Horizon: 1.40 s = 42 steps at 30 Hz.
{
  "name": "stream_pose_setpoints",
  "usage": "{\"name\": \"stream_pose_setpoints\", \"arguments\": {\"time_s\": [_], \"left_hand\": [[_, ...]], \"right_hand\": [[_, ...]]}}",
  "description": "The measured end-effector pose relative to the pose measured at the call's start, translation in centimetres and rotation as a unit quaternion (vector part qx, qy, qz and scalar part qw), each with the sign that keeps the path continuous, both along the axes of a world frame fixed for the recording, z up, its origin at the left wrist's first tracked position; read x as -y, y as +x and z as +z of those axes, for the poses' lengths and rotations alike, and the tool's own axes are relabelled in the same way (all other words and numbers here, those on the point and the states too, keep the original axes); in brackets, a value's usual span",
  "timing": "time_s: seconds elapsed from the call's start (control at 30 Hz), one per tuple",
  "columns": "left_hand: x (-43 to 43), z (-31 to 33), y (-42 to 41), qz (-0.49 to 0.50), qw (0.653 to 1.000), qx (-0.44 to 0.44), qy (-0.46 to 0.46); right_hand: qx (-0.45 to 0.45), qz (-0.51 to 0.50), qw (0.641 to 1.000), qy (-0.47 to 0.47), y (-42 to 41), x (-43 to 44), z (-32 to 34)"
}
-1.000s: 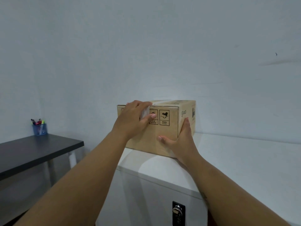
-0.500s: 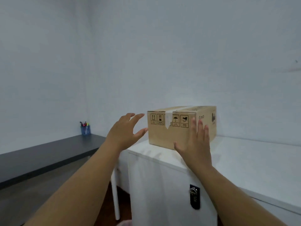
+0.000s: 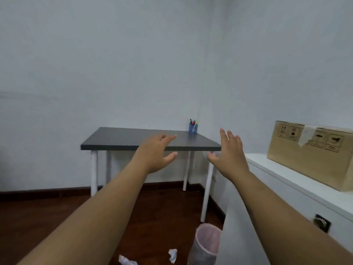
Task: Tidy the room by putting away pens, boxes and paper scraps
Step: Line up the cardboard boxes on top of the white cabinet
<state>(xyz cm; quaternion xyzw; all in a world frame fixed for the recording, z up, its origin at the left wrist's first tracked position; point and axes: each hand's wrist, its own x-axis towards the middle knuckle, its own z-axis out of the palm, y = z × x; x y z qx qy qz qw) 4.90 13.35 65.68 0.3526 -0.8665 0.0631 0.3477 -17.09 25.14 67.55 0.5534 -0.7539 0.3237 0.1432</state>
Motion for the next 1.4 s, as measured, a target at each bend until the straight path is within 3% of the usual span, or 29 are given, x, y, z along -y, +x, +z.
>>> {"name": "stream_pose_setpoints", "arguments": {"time_s": [0.3,0.57,0.7,0.97,1.17,1.3,1.4], "left_hand": [[0.3,-7.3,18.1,0.209,0.974,0.025,0.083],[-6.9,-15.5,31.4,0.381,0.897,-0.014,0.223],[-10.4,-19.9,34.7,0.436,0.855,-0.028,0.279],[-11.6,-29.6,35.5,0.473,0.799,-0.053,0.368],[-9.8,-41.8,33.1,0.435,0.755,-0.099,0.48],[-8.8,-49.4,29.3,0.433,0.697,-0.148,0.552],[-8.5,-53.9,26.6,0.462,0.616,-0.199,0.607]], "right_hand": [[-0.027,0.192,0.97,0.148,15.3,10.3,-4.7],[-0.03,0.365,0.908,0.202,30.4,13.0,-11.2],[-0.029,0.411,0.867,0.28,35.5,13.0,-15.8],[-0.05,0.432,0.817,0.378,39.3,15.0,-26.4],[-0.065,0.398,0.783,0.474,38.2,17.6,-38.2],[-0.086,0.377,0.757,0.527,37.1,19.4,-45.1],[-0.077,0.38,0.741,0.548,37.0,20.6,-49.3]]}}
